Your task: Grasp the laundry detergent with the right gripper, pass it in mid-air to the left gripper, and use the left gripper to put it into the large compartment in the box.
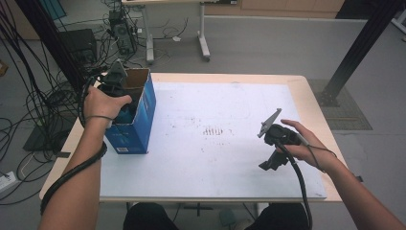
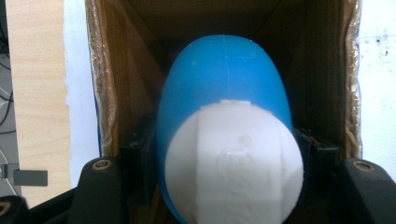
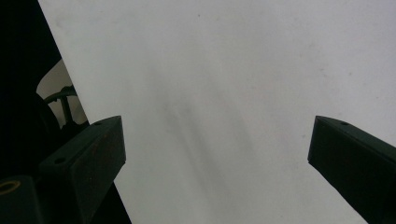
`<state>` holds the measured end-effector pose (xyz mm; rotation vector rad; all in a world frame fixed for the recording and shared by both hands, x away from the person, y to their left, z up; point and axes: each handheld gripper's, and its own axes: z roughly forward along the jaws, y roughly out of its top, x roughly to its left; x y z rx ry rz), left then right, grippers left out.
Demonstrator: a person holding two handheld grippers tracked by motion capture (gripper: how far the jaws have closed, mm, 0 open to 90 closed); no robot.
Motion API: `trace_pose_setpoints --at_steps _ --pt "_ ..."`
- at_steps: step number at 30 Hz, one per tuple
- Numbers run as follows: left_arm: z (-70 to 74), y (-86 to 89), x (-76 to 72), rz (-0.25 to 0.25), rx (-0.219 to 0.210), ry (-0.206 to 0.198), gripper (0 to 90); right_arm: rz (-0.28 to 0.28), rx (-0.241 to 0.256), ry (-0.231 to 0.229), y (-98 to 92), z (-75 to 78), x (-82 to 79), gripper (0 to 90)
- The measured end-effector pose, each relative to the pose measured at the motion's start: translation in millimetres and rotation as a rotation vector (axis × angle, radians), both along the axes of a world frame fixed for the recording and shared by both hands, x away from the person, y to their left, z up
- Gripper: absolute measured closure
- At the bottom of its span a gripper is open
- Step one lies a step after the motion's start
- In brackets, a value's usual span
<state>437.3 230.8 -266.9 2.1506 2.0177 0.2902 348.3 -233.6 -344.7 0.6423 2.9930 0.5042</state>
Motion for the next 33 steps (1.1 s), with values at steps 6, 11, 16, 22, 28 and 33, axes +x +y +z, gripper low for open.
trace_pose_setpoints --at_steps 6,11,16,22,28,33 --pt "0.2 1.9 -0.3 0.002 -0.006 0.003 37.6 -0.002 -0.002 -0.002 0.2 -0.4 0.2 4.0" --pt "0.2 2.6 -0.3 0.005 -0.011 0.005 37.5 0.002 -0.004 -0.001 1.5 -1.3 0.5 4.1" --pt "0.8 2.9 -0.5 0.010 -0.011 -0.002 37.1 0.000 -0.005 0.001 1.5 -1.7 1.1 4.0" --pt "6.4 2.7 -1.0 0.016 0.004 0.000 34.3 0.004 -0.007 0.001 1.8 -2.3 1.8 4.1" --pt "12.6 2.5 -2.3 0.015 0.023 0.004 33.5 0.006 -0.007 0.004 3.3 -2.8 1.5 4.0" --pt "18.7 0.7 -4.5 0.007 0.022 0.003 32.4 0.009 -0.007 0.001 3.5 -2.8 2.2 4.1"
